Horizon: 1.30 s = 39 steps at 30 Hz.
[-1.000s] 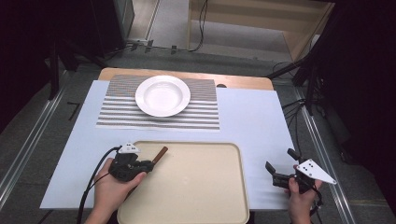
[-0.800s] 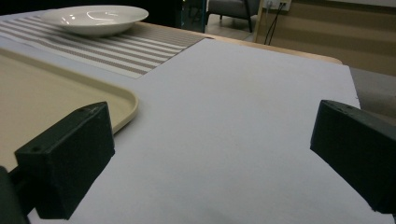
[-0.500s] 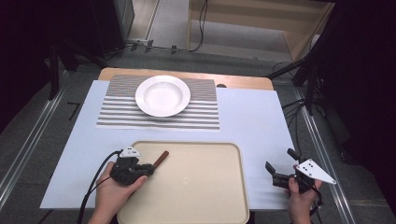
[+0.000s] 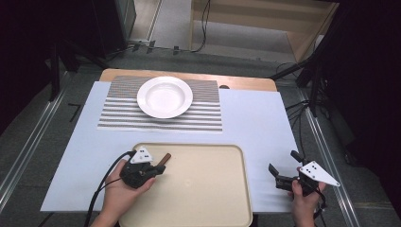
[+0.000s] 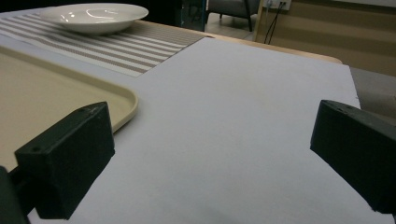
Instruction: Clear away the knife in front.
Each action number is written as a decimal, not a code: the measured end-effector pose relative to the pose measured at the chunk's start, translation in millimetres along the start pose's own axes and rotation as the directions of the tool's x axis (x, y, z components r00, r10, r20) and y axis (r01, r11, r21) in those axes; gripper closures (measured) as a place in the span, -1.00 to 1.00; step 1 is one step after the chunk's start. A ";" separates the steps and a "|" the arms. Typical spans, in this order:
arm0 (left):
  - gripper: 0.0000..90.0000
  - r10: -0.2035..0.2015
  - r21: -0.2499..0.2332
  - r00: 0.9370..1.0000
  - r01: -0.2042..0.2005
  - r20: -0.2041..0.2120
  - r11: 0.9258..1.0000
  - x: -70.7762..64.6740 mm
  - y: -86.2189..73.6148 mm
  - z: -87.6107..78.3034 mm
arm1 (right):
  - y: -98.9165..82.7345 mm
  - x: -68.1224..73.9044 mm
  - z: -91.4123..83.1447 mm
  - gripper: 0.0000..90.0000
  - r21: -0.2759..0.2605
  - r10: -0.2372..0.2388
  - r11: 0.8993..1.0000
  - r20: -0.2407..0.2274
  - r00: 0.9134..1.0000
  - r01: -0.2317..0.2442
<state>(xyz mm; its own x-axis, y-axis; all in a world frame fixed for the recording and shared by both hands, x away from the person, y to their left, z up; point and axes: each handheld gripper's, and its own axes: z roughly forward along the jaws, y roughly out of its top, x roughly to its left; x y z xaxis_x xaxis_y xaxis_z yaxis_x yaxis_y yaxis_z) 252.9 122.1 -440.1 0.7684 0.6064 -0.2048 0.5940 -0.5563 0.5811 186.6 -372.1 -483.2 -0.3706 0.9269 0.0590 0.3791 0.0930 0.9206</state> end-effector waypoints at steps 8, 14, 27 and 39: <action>1.00 -0.009 0.059 0.999 0.011 -0.037 0.998 7.2 -3.9 3.0 | 0.0 -0.2 -0.1 -1.00 -0.002 -0.001 1.000 -0.002 1.000 0.001; 1.00 -0.042 0.055 0.998 0.044 -0.041 0.998 19.9 -10.1 -4.4 | 0.0 0.0 -0.1 -1.00 -0.002 -0.001 1.000 -0.001 1.000 0.001; 1.00 -0.099 0.046 0.994 0.102 -0.050 0.994 44.3 -25.6 -24.7 | 0.0 -0.1 0.0 -1.00 -0.002 -0.001 1.000 -0.002 1.000 0.001; 1.00 -0.108 0.032 0.990 0.111 -0.087 0.993 51.9 -31.3 -32.0 | 0.0 0.1 0.1 -1.00 -0.001 0.001 1.000 0.000 1.000 -0.001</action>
<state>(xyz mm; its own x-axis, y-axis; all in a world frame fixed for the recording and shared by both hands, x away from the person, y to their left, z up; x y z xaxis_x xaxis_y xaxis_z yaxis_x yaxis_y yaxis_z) 266.5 189.2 -443.7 0.6765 0.7096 -0.1971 0.6825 -0.5035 0.5297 186.7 -372.0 -483.2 -0.3705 0.9269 0.0601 0.3791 0.0918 0.9208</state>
